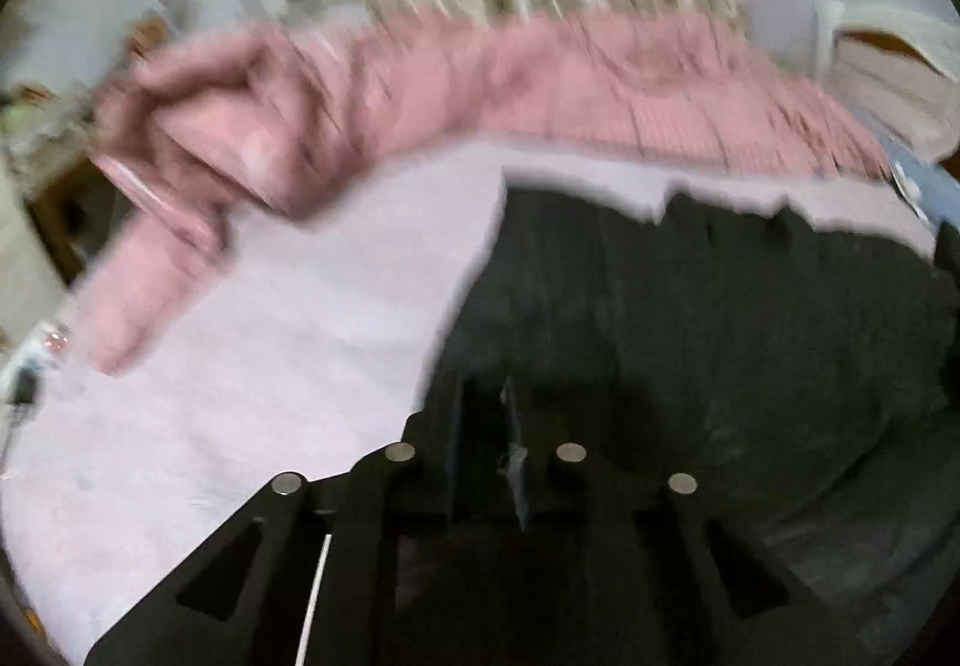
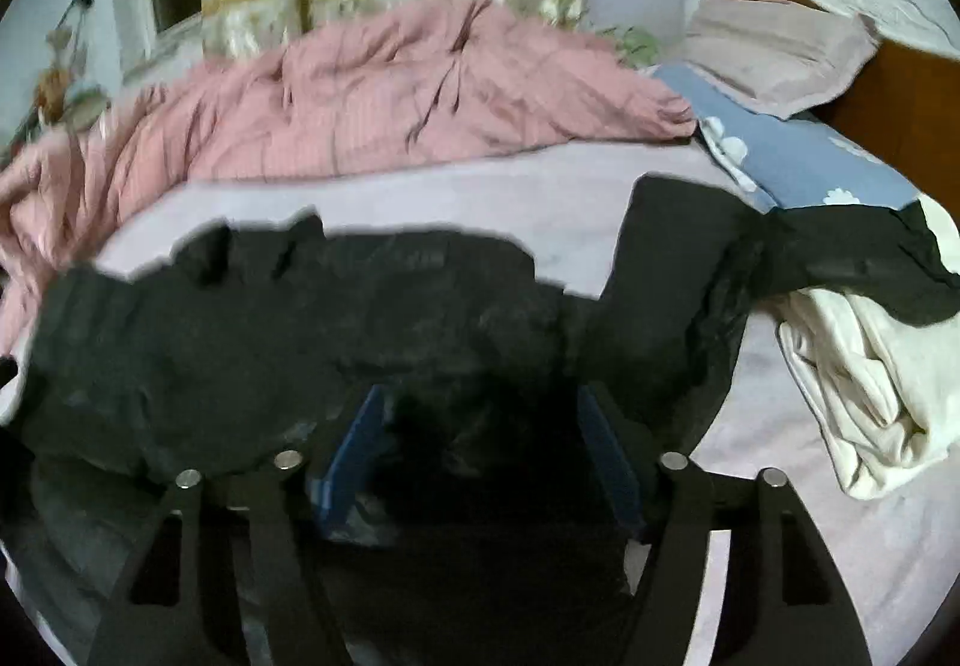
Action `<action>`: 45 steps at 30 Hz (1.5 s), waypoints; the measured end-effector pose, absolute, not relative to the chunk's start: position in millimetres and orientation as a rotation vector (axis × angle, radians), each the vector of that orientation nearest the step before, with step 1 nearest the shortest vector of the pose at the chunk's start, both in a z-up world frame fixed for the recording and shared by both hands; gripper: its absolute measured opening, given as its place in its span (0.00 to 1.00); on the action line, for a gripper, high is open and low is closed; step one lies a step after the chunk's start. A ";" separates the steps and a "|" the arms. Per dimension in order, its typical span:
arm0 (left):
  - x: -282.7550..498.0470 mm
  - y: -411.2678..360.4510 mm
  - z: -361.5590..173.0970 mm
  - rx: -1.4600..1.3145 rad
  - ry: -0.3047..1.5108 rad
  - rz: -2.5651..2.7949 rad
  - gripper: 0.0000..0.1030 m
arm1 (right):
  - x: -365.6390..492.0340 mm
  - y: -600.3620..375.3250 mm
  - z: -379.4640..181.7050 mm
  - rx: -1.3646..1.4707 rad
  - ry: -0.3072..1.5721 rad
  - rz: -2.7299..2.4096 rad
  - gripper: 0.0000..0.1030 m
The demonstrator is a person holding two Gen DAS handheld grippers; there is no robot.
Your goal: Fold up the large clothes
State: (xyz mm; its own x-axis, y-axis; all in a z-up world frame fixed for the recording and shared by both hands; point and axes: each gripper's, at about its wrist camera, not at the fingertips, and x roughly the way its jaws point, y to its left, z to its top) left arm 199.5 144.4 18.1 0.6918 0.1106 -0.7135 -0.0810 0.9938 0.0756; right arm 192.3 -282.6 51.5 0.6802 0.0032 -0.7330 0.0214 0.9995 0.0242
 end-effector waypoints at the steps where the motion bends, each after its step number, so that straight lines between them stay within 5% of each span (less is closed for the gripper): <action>1: 206.4 145.9 6.9 0.042 0.840 0.085 0.11 | 195.0 -282.4 47.4 0.067 0.837 0.031 0.57; 9: 218.8 180.4 -33.1 -0.074 0.925 0.149 0.11 | 208.1 -257.3 7.3 0.024 0.981 0.105 0.48; 13: 213.7 176.8 -41.7 0.090 0.909 0.363 0.10 | 207.2 -258.0 4.7 0.002 0.951 0.067 0.48; 26: 203.6 181.6 -17.2 0.010 0.801 0.226 0.08 | 198.1 -264.1 10.6 0.030 0.852 0.058 0.48; 28: 191.1 175.2 2.3 0.034 0.712 0.198 0.18 | 190.3 -264.1 22.4 0.028 0.799 0.061 0.48; 29: 184.6 170.7 11.4 0.047 0.672 0.175 0.36 | 184.8 -264.9 29.2 0.032 0.766 0.069 0.48; 31: 176.0 164.1 23.4 0.069 0.612 0.168 0.53 | 176.9 -267.3 38.5 0.045 0.724 0.065 0.48; 45: 113.9 116.5 45.9 0.015 0.517 -0.004 0.57 | 138.5 -372.8 85.5 0.265 0.514 -0.107 0.53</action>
State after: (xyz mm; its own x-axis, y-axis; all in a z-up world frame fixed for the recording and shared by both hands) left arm 113.9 116.5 45.9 0.8695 0.0000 -0.4940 0.0074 0.9999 0.0130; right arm 138.5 -372.8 85.5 0.8659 -0.0345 -0.4990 0.1669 0.9604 0.2231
